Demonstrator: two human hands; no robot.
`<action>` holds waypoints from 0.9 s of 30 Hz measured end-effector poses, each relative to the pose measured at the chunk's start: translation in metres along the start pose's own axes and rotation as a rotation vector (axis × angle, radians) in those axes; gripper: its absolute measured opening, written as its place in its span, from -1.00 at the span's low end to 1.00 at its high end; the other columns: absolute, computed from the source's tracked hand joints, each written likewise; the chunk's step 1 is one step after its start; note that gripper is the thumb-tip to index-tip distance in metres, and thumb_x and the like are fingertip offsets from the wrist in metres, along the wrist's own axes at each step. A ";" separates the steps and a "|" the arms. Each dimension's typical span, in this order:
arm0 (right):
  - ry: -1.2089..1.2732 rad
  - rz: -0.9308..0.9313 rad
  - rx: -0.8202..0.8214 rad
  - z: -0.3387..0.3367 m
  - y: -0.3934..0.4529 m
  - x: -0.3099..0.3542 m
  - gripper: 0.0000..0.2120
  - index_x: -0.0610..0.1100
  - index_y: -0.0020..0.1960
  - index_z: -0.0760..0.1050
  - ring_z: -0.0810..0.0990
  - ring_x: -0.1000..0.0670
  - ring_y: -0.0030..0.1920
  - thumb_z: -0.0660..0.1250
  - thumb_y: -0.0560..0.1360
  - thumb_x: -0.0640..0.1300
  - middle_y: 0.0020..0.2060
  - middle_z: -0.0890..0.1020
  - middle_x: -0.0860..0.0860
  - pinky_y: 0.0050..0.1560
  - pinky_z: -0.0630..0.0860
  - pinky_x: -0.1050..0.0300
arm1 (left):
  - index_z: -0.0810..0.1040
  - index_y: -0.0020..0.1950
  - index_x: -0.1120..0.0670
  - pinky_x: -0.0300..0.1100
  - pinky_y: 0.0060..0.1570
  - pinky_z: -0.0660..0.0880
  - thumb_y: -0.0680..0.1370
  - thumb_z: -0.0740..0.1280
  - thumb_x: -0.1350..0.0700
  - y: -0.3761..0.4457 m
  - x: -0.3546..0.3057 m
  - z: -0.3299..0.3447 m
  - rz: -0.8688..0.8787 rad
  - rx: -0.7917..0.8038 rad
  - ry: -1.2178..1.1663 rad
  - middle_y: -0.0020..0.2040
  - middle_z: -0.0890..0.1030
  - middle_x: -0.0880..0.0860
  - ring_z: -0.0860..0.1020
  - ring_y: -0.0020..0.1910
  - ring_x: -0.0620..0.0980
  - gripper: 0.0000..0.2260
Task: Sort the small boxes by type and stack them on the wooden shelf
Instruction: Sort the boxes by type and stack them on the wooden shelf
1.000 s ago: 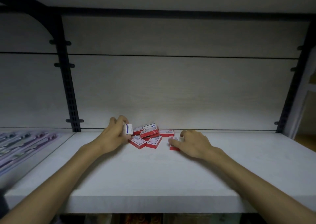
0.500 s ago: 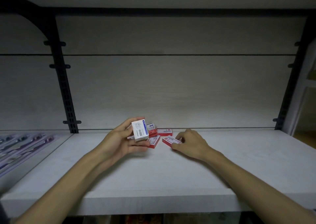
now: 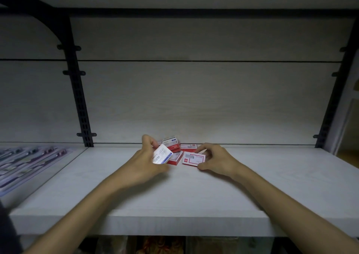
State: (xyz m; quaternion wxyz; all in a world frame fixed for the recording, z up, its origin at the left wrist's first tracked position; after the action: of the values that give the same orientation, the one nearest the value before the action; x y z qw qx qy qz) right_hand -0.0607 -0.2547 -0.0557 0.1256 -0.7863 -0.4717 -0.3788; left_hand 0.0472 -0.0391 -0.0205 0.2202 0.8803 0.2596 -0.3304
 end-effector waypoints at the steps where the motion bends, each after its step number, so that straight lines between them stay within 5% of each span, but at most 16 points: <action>1: 0.047 0.009 0.014 0.000 0.000 -0.001 -0.60 -0.02 0.08 0.59 0.65 0.00 -0.21 0.57 0.32 -0.29 -0.14 0.69 -0.05 -0.03 0.60 0.07 | 0.23 0.10 -0.07 -0.25 -0.32 0.45 0.47 0.51 0.04 -0.003 -0.001 0.001 0.015 0.011 0.019 -0.03 0.59 -0.09 0.55 -0.22 -0.06 -0.54; 8: 0.503 0.106 0.098 -0.001 -0.004 -0.002 -0.81 -0.31 0.04 0.60 0.72 -0.09 -0.12 0.46 0.45 -0.42 -0.11 0.74 -0.20 0.00 0.67 0.14 | 0.52 0.08 -0.17 -0.37 -0.28 0.46 0.40 0.59 0.02 -0.020 -0.011 -0.004 0.126 -0.055 -0.013 0.03 0.62 -0.21 0.54 -0.16 -0.36 -0.64; 13: 0.617 0.127 0.079 -0.005 -0.013 0.004 -0.79 -0.37 0.10 0.61 0.67 -0.06 -0.17 0.40 0.53 -0.26 -0.06 0.72 -0.27 -0.16 0.61 0.15 | 0.55 0.07 -0.20 -0.42 -0.27 0.42 0.37 0.60 -0.03 -0.028 -0.010 -0.003 0.147 -0.074 -0.054 -0.03 0.65 -0.24 0.54 -0.20 -0.34 -0.64; 18: 1.138 0.270 -0.046 -0.017 -0.024 0.009 -0.89 -0.31 0.06 0.57 0.69 -0.09 -0.27 0.32 0.57 -0.28 -0.19 0.63 -0.20 -0.22 0.70 -0.05 | 0.56 0.08 -0.21 -0.41 -0.23 0.44 0.36 0.61 -0.03 -0.032 -0.004 -0.007 0.165 -0.043 -0.075 -0.08 0.62 -0.36 0.55 -0.16 -0.35 -0.63; 23: 0.825 0.225 -0.038 -0.016 -0.040 0.008 -0.57 -0.30 0.29 0.46 0.68 -0.11 -0.22 0.49 0.47 -0.31 -0.03 0.72 -0.24 -0.37 0.56 0.23 | 0.57 0.06 -0.21 -0.46 -0.23 0.42 0.37 0.60 0.05 -0.031 -0.006 -0.008 0.212 0.008 -0.102 -0.06 0.58 -0.43 0.55 -0.14 -0.39 -0.64; 27: 0.728 0.171 -0.076 -0.019 -0.067 0.013 -0.66 -0.24 0.18 0.53 0.63 -0.08 -0.24 0.51 0.44 -0.35 -0.06 0.72 -0.27 -0.35 0.48 0.26 | 0.58 0.08 -0.20 -0.41 -0.18 0.47 0.36 0.61 0.05 -0.027 -0.011 0.001 0.248 0.039 -0.131 -0.05 0.62 -0.37 0.58 -0.09 -0.33 -0.63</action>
State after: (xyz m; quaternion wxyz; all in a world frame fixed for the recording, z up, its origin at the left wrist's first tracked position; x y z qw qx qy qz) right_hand -0.1222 -0.2219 -0.0444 0.2872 -0.6409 -0.3143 -0.6388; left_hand 0.0232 -0.0228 -0.0194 0.2586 0.8863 0.1276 -0.3624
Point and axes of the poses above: each hand's wrist, its own y-axis towards the middle knuckle, its own z-axis out of the palm, x = y × z, the point moved 7 cm from there along y, towards the middle knuckle
